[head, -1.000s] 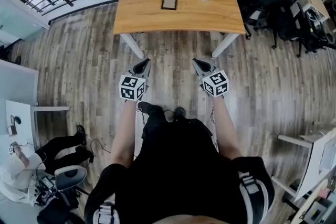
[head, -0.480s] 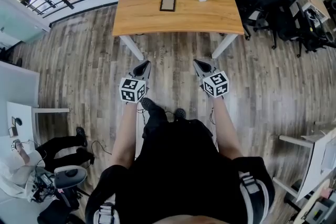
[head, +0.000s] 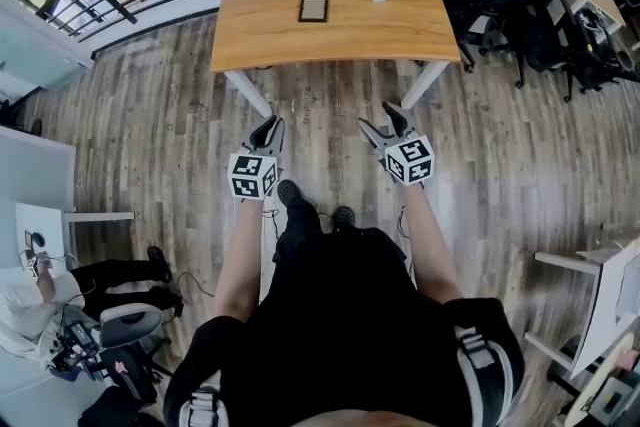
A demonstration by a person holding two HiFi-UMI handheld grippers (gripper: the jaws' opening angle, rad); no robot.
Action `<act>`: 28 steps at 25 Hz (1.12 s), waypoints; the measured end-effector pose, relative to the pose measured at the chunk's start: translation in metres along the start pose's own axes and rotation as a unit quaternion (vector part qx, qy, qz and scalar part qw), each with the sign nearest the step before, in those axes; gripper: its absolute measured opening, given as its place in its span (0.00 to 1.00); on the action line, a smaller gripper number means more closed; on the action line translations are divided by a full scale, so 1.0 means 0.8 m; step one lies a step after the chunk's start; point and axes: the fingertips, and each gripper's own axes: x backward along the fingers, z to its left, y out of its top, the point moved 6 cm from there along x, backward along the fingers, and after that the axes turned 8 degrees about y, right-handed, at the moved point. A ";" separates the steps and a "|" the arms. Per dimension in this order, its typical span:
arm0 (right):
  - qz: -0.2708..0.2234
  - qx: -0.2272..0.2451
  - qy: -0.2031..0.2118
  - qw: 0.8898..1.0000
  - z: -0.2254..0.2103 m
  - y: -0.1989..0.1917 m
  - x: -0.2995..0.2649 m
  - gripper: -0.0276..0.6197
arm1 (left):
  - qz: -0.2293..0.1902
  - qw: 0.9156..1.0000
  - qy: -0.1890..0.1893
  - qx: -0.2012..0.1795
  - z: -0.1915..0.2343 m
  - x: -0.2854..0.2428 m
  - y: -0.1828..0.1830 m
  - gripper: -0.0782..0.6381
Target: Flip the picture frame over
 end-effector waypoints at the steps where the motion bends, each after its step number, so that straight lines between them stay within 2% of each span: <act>1: -0.002 -0.001 -0.009 1.000 -0.003 0.000 0.002 0.55 | -0.001 1.000 0.006 0.001 0.001 0.000 0.000 0.22; 3: -0.005 -0.003 -0.023 1.000 -0.007 -0.001 0.005 0.65 | -0.004 1.000 0.013 0.006 0.002 -0.001 0.001 0.40; 7: -0.013 -0.006 -0.025 1.000 -0.007 -0.001 0.007 0.70 | -0.015 1.000 0.021 0.011 0.008 0.000 0.004 0.49; 19: -0.018 -0.026 -0.031 0.999 -0.014 -0.011 0.006 0.71 | -0.019 1.000 0.014 0.011 0.004 -0.012 0.010 0.53; 28: -0.006 -0.024 -0.014 1.000 -0.013 -0.010 -0.010 0.69 | -0.016 0.999 0.023 0.015 0.016 -0.019 0.012 0.56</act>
